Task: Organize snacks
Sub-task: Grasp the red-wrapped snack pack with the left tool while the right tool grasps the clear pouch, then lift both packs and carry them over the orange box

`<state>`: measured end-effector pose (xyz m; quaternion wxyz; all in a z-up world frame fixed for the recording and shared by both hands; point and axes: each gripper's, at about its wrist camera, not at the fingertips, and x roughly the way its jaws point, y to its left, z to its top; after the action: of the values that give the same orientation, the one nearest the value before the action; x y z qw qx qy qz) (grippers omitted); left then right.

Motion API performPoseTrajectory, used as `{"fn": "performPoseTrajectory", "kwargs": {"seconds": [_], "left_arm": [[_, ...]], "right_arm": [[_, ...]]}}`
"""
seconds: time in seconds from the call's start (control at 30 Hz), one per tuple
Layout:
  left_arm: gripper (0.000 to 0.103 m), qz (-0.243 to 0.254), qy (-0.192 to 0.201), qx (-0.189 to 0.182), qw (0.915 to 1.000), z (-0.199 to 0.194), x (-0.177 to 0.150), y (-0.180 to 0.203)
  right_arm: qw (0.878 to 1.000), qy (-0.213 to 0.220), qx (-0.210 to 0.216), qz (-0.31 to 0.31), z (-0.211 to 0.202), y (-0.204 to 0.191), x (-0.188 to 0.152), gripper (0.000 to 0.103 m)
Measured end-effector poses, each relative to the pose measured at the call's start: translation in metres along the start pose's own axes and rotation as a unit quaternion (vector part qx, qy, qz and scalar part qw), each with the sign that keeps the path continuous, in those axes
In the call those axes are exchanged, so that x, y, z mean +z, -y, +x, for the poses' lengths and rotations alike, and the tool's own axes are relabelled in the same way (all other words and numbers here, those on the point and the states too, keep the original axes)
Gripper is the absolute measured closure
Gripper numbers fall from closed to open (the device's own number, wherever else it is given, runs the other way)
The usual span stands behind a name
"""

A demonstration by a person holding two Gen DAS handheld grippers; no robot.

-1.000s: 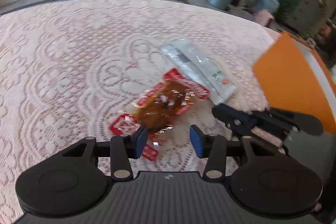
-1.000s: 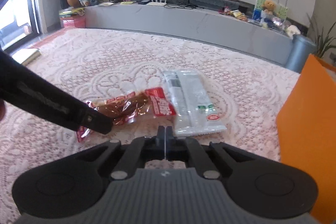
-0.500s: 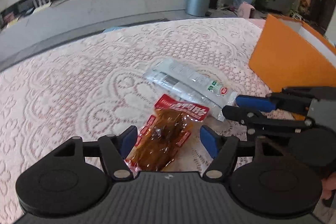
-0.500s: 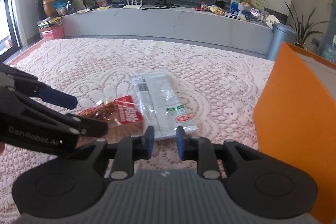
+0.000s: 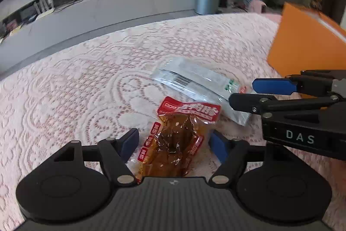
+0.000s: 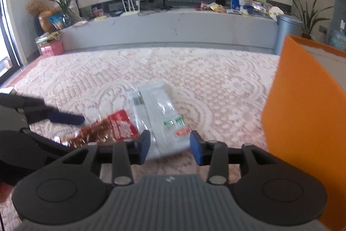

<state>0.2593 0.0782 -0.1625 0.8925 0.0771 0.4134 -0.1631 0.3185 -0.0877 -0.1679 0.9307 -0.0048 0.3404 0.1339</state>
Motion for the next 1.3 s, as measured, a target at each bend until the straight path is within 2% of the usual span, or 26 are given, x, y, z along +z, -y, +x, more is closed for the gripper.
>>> {"fn": "performPoseTrajectory", "kwargs": {"seconds": [0.03, 0.13, 0.17, 0.2, 0.4, 0.5, 0.6, 0.67, 0.73, 0.9, 1.2, 1.3], "left_arm": [[0.03, 0.001, 0.002, 0.004, 1.0, -0.001, 0.0, 0.0], [0.033, 0.003, 0.005, 0.018, 0.9998, -0.004, 0.0, 0.0], [0.033, 0.0, 0.005, 0.021, 0.9998, -0.005, 0.0, -0.001], [0.035, -0.006, 0.004, 0.026, 0.9996, -0.006, 0.001, -0.002], [0.036, -0.058, 0.001, 0.065, 0.9962, -0.011, 0.004, -0.02], [0.036, -0.102, -0.003, 0.062, 0.9929, -0.014, 0.004, -0.034], [0.036, -0.114, -0.002, 0.061, 0.9916, -0.015, 0.005, -0.037], [0.036, -0.111, -0.002, 0.064, 0.9918, -0.016, 0.005, -0.037], [0.036, -0.111, -0.004, 0.062, 0.9918, -0.017, 0.004, -0.035], [0.037, -0.135, -0.001, 0.048, 0.9897, -0.022, 0.006, -0.038], [0.038, -0.197, 0.0, 0.031, 0.9799, -0.043, 0.0, -0.043], [0.038, -0.22, 0.001, 0.009, 0.9754, -0.054, 0.0, -0.043]], "right_arm": [[1.0, 0.005, 0.002, -0.004, 0.002, -0.001, 0.002, 0.058], [1.0, 0.014, 0.013, -0.013, 0.01, 0.001, 0.004, 0.045], [1.0, 0.01, 0.011, -0.007, 0.012, 0.003, 0.004, 0.038], [1.0, 0.006, 0.008, -0.002, 0.014, 0.005, 0.004, 0.036], [1.0, 0.001, -0.003, -0.011, 0.025, 0.002, 0.004, 0.03], [1.0, 0.0, 0.004, -0.021, 0.031, -0.004, 0.004, 0.027], [0.999, -0.002, 0.008, -0.038, 0.039, -0.012, 0.003, 0.023], [0.999, 0.002, 0.0, -0.05, 0.043, -0.016, 0.003, 0.026], [0.999, 0.006, 0.0, -0.047, 0.043, -0.016, 0.003, 0.042], [0.998, 0.0, -0.009, -0.06, 0.039, -0.022, 0.005, 0.053], [0.998, -0.026, -0.016, -0.051, 0.015, -0.027, 0.001, 0.057], [0.998, -0.031, -0.015, -0.044, 0.003, -0.026, -0.001, 0.058]]}}
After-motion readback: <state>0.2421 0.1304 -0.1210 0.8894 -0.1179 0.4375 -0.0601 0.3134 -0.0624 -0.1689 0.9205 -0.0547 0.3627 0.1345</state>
